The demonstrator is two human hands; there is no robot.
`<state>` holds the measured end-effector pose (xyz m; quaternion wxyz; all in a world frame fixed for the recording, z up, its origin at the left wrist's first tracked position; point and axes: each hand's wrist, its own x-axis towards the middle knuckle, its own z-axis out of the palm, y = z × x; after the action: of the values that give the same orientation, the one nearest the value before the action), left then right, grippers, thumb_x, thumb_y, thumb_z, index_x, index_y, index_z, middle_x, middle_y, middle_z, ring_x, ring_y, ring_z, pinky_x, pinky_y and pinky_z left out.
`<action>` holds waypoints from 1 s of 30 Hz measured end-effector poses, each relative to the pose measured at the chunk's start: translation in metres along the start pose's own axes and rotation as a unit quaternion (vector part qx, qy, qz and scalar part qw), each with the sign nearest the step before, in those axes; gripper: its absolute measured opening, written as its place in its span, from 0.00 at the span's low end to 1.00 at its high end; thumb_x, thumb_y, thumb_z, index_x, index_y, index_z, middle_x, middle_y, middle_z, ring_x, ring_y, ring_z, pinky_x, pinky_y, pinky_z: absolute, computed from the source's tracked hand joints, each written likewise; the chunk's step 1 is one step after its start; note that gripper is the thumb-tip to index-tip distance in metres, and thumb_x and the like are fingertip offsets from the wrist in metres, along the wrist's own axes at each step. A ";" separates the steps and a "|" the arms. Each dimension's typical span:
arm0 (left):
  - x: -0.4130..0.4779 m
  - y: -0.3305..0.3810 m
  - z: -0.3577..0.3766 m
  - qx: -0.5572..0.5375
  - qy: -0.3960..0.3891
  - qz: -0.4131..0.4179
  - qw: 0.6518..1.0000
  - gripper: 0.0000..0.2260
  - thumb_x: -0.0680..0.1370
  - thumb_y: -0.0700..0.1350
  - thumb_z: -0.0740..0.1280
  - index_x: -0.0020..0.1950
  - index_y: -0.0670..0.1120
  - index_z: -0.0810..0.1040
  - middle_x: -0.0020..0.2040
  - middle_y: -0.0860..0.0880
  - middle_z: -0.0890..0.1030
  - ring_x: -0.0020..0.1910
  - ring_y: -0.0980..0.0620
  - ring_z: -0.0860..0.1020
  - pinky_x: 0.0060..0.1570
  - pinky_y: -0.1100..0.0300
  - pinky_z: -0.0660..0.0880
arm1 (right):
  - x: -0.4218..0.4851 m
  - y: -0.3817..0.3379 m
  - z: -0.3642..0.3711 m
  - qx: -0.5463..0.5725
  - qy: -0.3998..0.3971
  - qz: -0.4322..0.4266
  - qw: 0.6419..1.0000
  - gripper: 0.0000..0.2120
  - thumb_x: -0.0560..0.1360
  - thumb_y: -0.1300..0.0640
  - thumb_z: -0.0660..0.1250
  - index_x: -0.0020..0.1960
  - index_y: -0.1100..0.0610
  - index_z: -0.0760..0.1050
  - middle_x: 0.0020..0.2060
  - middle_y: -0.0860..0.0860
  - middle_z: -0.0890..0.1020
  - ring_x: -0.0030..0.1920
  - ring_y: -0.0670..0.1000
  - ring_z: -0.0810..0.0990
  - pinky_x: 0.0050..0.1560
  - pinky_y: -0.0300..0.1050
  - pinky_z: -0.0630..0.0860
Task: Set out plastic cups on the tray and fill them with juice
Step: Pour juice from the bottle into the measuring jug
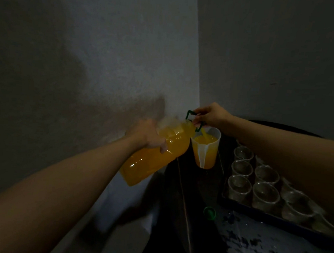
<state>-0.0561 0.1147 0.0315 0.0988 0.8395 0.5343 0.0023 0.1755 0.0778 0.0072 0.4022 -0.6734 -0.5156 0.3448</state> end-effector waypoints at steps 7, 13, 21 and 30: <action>0.003 -0.004 0.000 0.005 -0.008 -0.001 1.000 0.40 0.58 0.57 0.81 0.67 0.47 0.75 0.57 0.45 0.79 0.55 0.42 0.78 0.51 0.46 0.81 | 0.001 -0.002 0.000 0.003 -0.001 -0.007 1.000 0.17 0.80 0.68 0.64 0.68 0.66 0.73 0.54 0.65 0.83 0.38 0.48 0.81 0.36 0.32 0.78; 0.003 -0.001 -0.003 -0.003 -0.012 -0.003 1.000 0.38 0.60 0.55 0.81 0.67 0.45 0.75 0.58 0.44 0.78 0.57 0.42 0.78 0.52 0.45 0.81 | 0.002 -0.001 -0.002 0.007 0.002 -0.005 1.000 0.17 0.80 0.68 0.65 0.68 0.66 0.73 0.54 0.65 0.83 0.42 0.51 0.82 0.45 0.39 0.81; 0.002 -0.002 0.001 0.001 0.000 -0.006 1.000 0.42 0.54 0.58 0.80 0.65 0.47 0.75 0.59 0.45 0.79 0.56 0.41 0.78 0.51 0.45 0.81 | -0.002 0.000 -0.001 0.014 0.000 -0.006 1.000 0.17 0.79 0.68 0.64 0.68 0.66 0.73 0.54 0.64 0.83 0.40 0.48 0.81 0.36 0.32 0.80; 0.003 0.000 0.010 -0.017 0.023 -0.011 1.000 0.46 0.52 0.59 0.80 0.69 0.49 0.73 0.62 0.46 0.78 0.59 0.41 0.77 0.52 0.46 0.81 | -0.001 0.002 -0.004 0.026 0.012 -0.013 0.999 0.17 0.79 0.68 0.65 0.68 0.65 0.74 0.52 0.61 0.83 0.43 0.49 0.83 0.39 0.34 0.80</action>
<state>-0.0541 0.1158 0.0210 0.1006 0.8317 0.5453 0.0294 0.1802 0.0760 0.0072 0.4305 -0.6601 -0.5103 0.3442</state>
